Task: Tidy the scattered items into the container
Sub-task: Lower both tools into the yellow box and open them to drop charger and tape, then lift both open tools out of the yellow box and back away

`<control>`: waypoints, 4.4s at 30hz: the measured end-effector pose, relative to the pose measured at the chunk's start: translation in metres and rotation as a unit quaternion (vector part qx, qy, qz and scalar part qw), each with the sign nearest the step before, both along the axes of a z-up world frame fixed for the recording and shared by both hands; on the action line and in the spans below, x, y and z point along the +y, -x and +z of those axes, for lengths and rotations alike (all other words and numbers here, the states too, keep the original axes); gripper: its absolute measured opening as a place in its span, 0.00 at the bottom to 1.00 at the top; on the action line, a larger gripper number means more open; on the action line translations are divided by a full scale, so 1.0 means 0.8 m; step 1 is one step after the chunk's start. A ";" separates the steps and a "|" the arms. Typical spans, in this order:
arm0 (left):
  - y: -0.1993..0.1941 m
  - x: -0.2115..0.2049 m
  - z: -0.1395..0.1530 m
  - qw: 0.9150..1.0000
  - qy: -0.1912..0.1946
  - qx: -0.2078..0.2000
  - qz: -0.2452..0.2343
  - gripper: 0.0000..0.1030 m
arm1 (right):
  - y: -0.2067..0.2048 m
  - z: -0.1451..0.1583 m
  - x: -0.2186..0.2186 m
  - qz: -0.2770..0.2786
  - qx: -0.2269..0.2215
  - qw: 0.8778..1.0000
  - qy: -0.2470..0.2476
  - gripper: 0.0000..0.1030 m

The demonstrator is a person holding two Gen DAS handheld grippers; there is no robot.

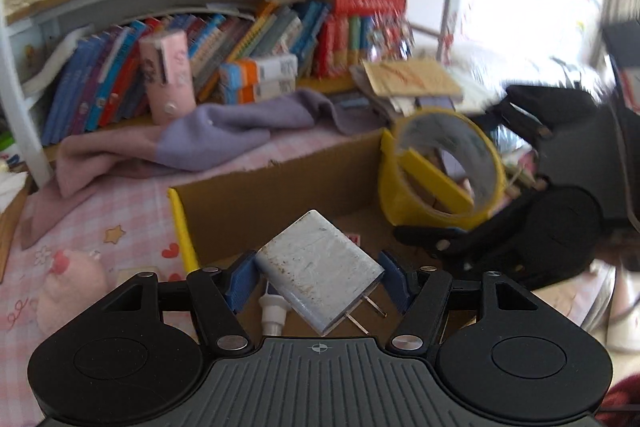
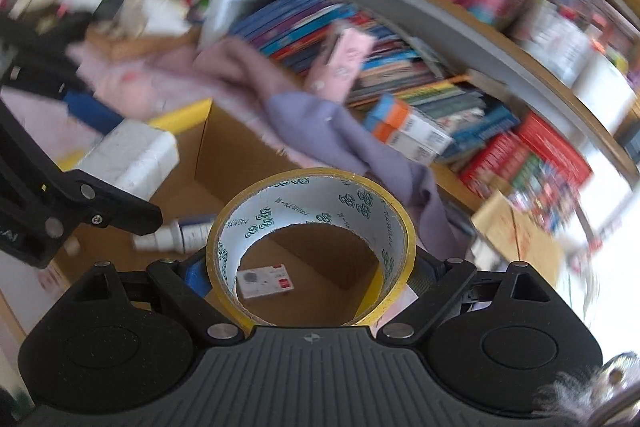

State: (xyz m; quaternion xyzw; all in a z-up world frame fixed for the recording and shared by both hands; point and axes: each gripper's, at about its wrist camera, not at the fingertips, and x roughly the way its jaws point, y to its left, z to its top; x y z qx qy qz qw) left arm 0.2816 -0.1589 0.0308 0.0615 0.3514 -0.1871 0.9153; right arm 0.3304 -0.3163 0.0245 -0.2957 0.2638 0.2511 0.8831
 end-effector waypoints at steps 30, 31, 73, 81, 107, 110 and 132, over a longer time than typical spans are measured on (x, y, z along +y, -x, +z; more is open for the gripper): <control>-0.036 -0.039 -0.058 0.993 -0.089 0.062 -0.040 0.84 | -0.065 -0.092 0.060 0.165 0.096 0.964 0.184 0.91; -0.034 -0.039 -0.054 0.994 -0.087 0.056 -0.040 0.84 | -0.063 -0.091 0.059 0.163 0.094 0.965 0.182 0.92; 0.164 0.065 0.047 0.997 0.039 -0.064 0.017 0.94 | 0.124 0.051 0.017 -0.045 -0.045 0.997 -0.051 1.00; 0.215 0.101 0.047 0.996 0.057 -0.062 0.026 0.94 | 0.196 0.056 0.026 -0.101 -0.048 0.991 -0.080 1.00; 0.332 0.222 -0.004 0.989 0.049 -0.023 0.140 0.94 | 0.359 -0.020 0.119 -0.230 0.030 0.959 -0.160 1.00; 0.339 0.235 -0.011 0.986 0.041 -0.016 0.160 0.94 | 0.363 -0.023 0.137 -0.222 0.039 0.961 -0.161 1.00; 0.360 0.287 -0.036 0.980 0.027 0.021 0.198 0.94 | 0.374 -0.034 0.245 -0.127 0.064 0.983 -0.117 1.00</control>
